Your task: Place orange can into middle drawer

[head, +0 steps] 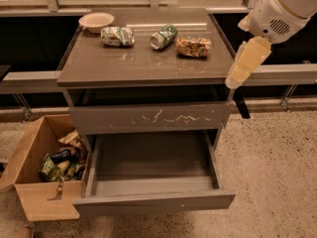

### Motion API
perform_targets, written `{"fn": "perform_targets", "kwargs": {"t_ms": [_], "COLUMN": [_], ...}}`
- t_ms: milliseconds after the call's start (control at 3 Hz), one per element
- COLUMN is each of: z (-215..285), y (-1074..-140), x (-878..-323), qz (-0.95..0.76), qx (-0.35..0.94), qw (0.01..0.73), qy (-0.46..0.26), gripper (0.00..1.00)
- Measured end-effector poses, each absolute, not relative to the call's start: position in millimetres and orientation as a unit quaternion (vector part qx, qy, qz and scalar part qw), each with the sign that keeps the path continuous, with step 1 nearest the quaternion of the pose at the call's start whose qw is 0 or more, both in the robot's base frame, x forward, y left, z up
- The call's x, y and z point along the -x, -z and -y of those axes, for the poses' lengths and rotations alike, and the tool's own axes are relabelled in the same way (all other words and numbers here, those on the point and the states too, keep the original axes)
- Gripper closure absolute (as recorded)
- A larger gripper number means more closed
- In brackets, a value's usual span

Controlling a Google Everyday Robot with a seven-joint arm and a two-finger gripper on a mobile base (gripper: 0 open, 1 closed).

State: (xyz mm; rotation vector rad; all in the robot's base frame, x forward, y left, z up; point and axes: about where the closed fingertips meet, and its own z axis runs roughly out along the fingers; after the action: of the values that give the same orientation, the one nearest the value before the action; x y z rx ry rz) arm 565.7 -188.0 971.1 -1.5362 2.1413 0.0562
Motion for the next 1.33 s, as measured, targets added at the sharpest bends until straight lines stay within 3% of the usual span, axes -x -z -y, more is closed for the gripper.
{"fn": "perform_targets", "kwargs": {"t_ms": [667,1333], "z": [187.4,181.1], "y": [-970.3,-953.7], "x": [-572.5,-656.7], "qz": [-0.783,-0.753], "qx": [0.563,0.578], "qw": [0.262,0.306], "qy": [-0.028,-0.071], "gripper": [0.00,0.00]}}
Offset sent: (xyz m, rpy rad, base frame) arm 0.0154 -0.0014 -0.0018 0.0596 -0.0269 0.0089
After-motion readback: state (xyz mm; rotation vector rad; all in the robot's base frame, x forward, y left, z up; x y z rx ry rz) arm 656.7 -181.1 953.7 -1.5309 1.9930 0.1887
